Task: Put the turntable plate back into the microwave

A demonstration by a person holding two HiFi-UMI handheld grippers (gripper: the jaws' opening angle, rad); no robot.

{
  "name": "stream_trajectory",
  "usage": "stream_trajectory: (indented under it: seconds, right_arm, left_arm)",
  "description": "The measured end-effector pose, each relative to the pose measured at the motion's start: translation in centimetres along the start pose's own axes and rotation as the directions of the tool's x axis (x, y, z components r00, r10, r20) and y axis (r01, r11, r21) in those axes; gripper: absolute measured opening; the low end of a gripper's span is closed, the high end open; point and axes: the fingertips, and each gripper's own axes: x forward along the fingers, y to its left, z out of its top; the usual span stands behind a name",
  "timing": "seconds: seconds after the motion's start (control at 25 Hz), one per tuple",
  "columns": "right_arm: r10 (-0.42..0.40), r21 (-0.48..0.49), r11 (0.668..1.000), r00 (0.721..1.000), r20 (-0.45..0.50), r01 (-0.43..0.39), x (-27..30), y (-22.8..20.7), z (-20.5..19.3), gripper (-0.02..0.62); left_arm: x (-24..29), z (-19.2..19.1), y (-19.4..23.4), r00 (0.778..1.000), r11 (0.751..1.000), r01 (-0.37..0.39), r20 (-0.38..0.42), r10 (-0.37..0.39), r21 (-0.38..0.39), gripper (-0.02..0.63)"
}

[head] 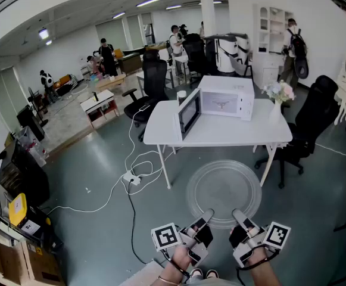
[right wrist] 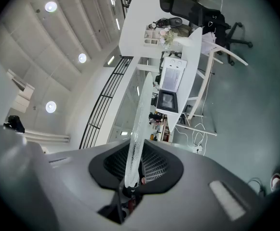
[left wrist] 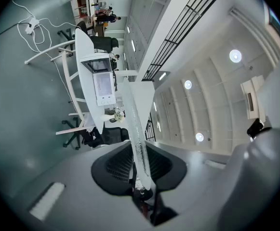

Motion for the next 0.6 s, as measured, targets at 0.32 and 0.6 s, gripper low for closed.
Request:
stream_trajectory:
  seconds: [0.32,0.6]
  right_arm:
    - [-0.007,-0.011,1.000,1.000,0.003,0.007,1.2,-0.1,-0.4,0.051]
    - [-0.034,-0.049,0.998,0.999,-0.006,0.034,2.7,-0.1,-0.2,0.051]
  left_arm:
    - [-0.2,1.3,0.2,1.000,1.000,0.018,-0.001,-0.018,0.004,0.049]
    - [0.0,2.8,0.6,1.000,1.000,0.026,-0.010,-0.026,-0.002,0.057]
